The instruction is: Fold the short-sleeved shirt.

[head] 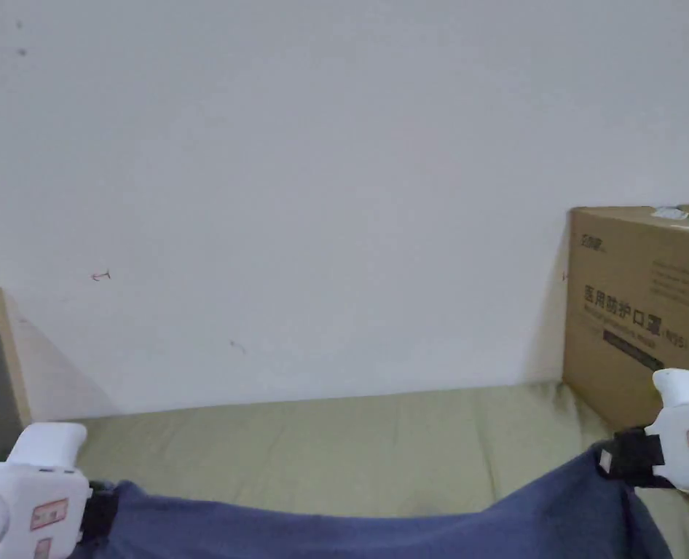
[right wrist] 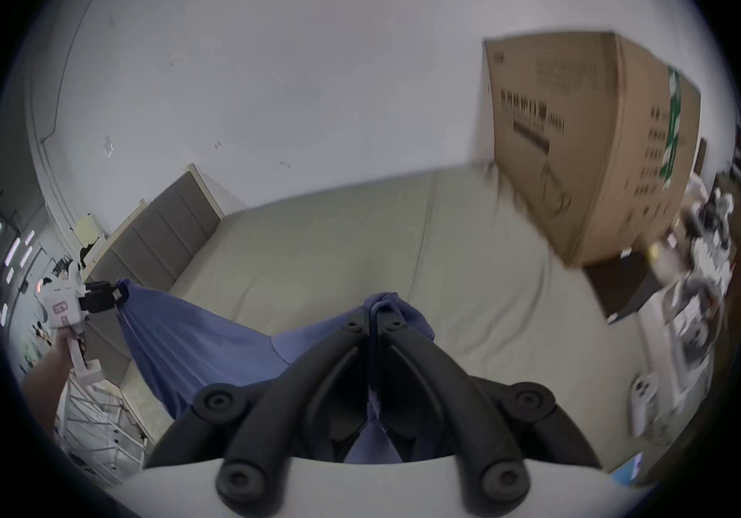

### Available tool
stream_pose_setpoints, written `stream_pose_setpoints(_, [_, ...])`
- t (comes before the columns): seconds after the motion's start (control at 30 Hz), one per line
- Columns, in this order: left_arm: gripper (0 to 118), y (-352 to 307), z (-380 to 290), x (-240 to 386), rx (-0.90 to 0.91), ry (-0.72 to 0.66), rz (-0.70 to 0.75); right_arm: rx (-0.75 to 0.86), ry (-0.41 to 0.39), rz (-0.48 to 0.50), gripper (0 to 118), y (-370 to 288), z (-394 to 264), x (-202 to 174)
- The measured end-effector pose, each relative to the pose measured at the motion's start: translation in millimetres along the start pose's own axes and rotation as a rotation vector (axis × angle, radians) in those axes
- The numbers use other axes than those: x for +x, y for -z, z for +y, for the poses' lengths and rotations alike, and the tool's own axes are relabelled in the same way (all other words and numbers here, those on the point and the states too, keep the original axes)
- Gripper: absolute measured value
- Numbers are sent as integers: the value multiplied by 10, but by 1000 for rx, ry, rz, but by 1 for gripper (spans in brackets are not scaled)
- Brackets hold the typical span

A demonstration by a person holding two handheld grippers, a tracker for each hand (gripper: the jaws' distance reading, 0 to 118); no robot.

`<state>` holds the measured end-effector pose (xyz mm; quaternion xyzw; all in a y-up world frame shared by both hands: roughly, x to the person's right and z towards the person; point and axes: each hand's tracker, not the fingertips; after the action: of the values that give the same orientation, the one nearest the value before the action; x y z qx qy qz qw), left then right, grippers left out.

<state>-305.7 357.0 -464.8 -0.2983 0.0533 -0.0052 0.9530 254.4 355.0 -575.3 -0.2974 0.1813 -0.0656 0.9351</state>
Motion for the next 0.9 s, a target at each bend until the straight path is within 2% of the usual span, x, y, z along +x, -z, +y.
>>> stream_pose_setpoints(0.13, [3,-409,538,40,82,-22,24,89,-30,-52,1,-357,485,-232])
stream_pose_setpoints(0.3, [3,-427,1110,-111,171,-33,70,215,-3,-80,1,-497,1097,-418])
stream_pose_setpoints(0.47, [3,-314,1619,-195,283,-30,133,311,30,-88,1,-317,1660,-490])
stream_pose_setpoints(0.6, [3,-138,2036,-172,341,-2,171,381,-47,-137,1,-91,2068,-602])
stream_pose_setpoints(0.8, [3,183,2440,-132,422,-1,217,475,-21,-175,1,236,2363,-644])
stream_pose_setpoints(0.9, [3,337,2464,-87,437,-31,206,525,-67,-228,1,349,2374,-658])
